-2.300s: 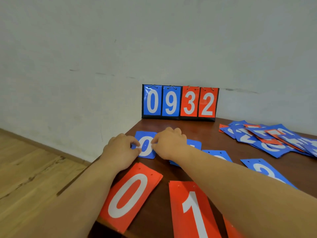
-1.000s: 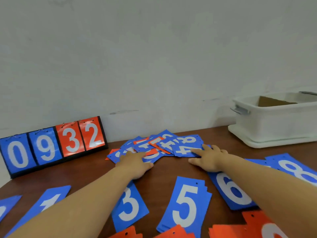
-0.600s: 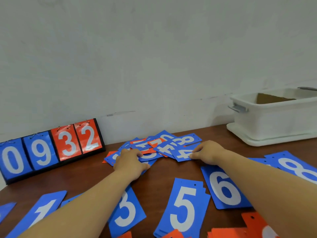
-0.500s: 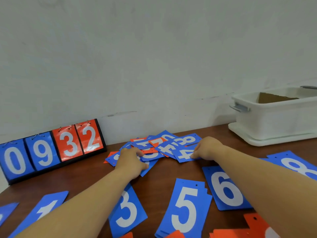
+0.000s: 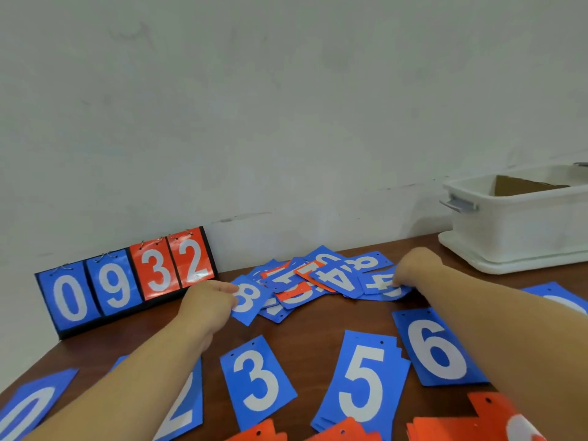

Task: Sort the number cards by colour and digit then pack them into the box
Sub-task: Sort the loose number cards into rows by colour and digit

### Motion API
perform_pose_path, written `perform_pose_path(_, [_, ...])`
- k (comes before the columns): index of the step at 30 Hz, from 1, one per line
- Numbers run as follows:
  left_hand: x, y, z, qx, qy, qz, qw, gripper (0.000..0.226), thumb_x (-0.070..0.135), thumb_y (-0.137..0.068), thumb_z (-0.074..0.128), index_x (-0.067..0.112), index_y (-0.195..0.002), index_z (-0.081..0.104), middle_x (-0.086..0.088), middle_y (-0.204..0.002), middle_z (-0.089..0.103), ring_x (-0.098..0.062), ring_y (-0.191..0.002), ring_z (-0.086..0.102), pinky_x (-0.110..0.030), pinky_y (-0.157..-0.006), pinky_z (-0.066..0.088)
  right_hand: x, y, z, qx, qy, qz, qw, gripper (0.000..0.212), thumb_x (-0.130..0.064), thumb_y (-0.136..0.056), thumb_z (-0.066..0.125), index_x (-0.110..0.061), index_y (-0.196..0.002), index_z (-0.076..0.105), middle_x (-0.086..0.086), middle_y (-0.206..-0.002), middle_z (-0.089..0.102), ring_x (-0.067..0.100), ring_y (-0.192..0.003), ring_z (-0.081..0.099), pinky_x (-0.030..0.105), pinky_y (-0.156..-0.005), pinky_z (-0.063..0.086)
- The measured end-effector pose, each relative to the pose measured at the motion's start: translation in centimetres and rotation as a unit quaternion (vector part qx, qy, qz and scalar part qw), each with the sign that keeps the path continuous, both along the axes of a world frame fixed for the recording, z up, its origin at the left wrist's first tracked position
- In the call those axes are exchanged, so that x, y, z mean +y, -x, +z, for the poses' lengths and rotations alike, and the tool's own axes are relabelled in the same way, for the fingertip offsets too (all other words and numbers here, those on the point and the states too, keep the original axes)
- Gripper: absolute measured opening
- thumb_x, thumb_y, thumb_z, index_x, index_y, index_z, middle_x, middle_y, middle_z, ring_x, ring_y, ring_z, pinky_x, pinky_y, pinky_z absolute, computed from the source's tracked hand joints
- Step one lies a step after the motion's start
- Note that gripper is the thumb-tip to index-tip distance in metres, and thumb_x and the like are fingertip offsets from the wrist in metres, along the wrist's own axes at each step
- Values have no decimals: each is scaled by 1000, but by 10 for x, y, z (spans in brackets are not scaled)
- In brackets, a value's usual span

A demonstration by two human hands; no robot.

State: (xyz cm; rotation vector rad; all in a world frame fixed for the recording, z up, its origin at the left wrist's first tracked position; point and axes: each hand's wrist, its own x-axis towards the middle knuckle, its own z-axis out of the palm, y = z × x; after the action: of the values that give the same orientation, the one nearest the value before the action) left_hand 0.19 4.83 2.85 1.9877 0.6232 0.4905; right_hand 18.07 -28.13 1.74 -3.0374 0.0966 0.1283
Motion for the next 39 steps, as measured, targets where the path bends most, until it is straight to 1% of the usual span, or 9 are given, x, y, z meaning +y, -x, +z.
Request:
perform_pose_path(4, [-4,25,10,-43,1,8,999,31,1,-91,66,18,-115,74,-17,-123,67,-45,-110,63,-42,-74,58,-16,14,-2,-85,-15,-1,996,28,-19,-96,52,-8,-118,65,6,-112,64,22,-102,63,27,-75,48])
perform_pose_path(6, [-12,37,16,-64,15,-10,998,30,4,-93,66,20,-117,73,-14,-130,64,-32,-94,67,-37,-61,57,-23,25,-2,-141,-70,-5,987,29,-12,-94,54,-8,-122,61,9,-117,64,25,-106,63,30,-80,51])
perform_pose_path(10, [-27,63,23,-106,30,-65,992,25,10,-95,67,30,-109,73,-4,-133,60,-14,-103,61,-30,-76,54,-36,56,7,-209,-217,-1,954,38,0,-91,55,-7,-128,56,15,-116,66,30,-107,64,36,-85,53])
perform_pose_path(15, [-49,83,27,-150,38,-107,982,22,13,-94,69,33,-103,71,5,-117,61,-3,-88,64,-17,-63,48,-3,111,48,-236,-467,19,852,33,1,-87,54,-14,-116,58,7,-81,63,21,-60,57,28,-51,42])
perform_pose_path(18, [-56,87,23,-180,42,-102,977,21,15,-93,70,35,-102,73,6,-118,65,-10,-94,70,-24,-67,55,20,150,72,-205,-562,54,800,29,1,-88,56,-17,-112,56,5,-74,57,5,-39,53,22,-40,41])
perform_pose_path(24, [-58,90,10,-211,92,-92,969,23,9,-91,72,31,-96,74,9,-112,71,-13,-98,72,-32,-73,61,37,193,81,-160,-606,65,776,47,-3,-73,79,-26,-111,62,-4,-92,61,28,-73,65,50,-76,61])
perform_pose_path(29, [-51,93,1,-218,54,-61,973,20,12,-90,73,32,-92,72,11,-105,71,-12,-96,71,-39,-67,63,36,213,67,-158,-606,124,770,44,-6,-76,77,-35,-105,62,0,-100,71,17,-63,64,33,-62,55])
perform_pose_path(32, [-49,96,-2,-215,9,-59,975,21,12,-92,70,32,-94,72,14,-104,70,-10,-96,69,-22,-57,57,38,214,61,-121,-571,153,797,41,-6,-77,70,-39,-99,60,11,-97,72,17,-57,54,39,-56,48])
perform_pose_path(39, [-53,97,-6,-215,30,-54,975,29,12,-92,68,38,-103,74,19,-111,70,-9,-106,67,-42,-83,61,36,210,57,-143,-533,161,818,46,-1,-77,64,-39,-103,56,5,-98,72,19,-53,55,32,-49,46])
